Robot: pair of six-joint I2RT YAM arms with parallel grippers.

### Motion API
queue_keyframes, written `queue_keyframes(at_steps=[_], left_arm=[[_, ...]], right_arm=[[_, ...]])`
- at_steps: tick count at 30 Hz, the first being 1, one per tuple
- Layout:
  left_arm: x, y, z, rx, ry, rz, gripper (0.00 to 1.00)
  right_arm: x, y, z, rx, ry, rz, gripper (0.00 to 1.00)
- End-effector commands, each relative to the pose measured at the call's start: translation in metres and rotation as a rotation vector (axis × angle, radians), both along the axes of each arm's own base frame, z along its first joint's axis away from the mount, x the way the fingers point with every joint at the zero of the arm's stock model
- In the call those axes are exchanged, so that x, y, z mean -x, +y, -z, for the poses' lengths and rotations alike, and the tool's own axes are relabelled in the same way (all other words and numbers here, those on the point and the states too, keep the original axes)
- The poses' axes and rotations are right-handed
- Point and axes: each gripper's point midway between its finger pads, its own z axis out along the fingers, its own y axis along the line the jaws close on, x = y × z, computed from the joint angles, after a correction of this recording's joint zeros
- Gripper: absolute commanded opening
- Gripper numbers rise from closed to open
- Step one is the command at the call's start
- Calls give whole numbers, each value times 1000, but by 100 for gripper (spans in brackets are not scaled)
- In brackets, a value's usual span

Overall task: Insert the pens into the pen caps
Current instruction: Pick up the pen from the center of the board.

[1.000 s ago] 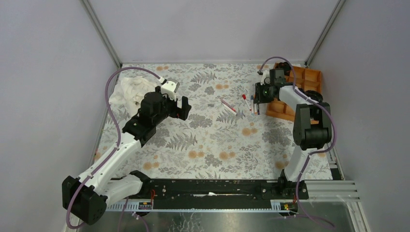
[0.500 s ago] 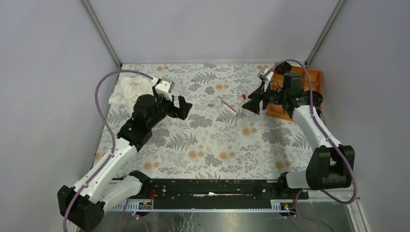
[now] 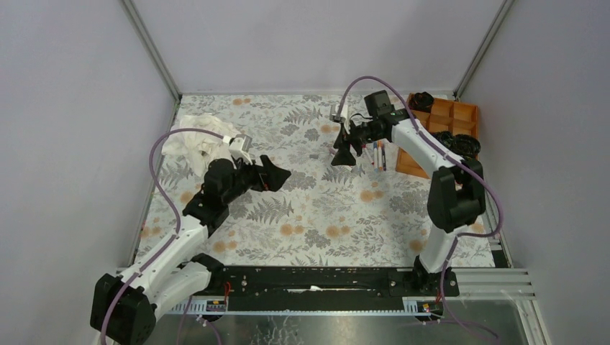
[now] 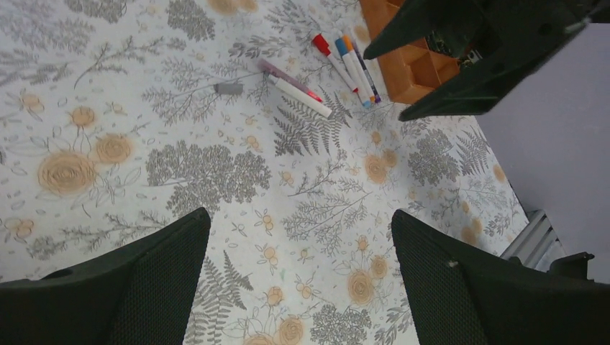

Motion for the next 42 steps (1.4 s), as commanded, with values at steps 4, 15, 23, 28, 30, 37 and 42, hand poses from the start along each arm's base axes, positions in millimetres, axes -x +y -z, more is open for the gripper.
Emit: queue_keyframes(at_steps=[4,15,23,28,30,37,42], left_arm=[[-3,12,-3,73,-16,-96,99],[6,41,18,113,-8,-257,92],[13,55,21,103,-38,-303,93],[14,59,19,87,-61,-312,93],[14,60,18,81,-66,-313,93],[13,57,21,93,-65,-302,93],[12,53,20,99,-61,-289,93]], right_arm=[[-23,8,50,215,-19,-40,74],[-64,52,94,307,-206,-260,75],[-95,64,128,414,-148,-109,68],[-99,57,128,442,-132,-58,63],[-91,52,118,429,-110,-44,59],[-74,17,101,506,-72,184,55],[-68,-3,101,569,-21,308,41]])
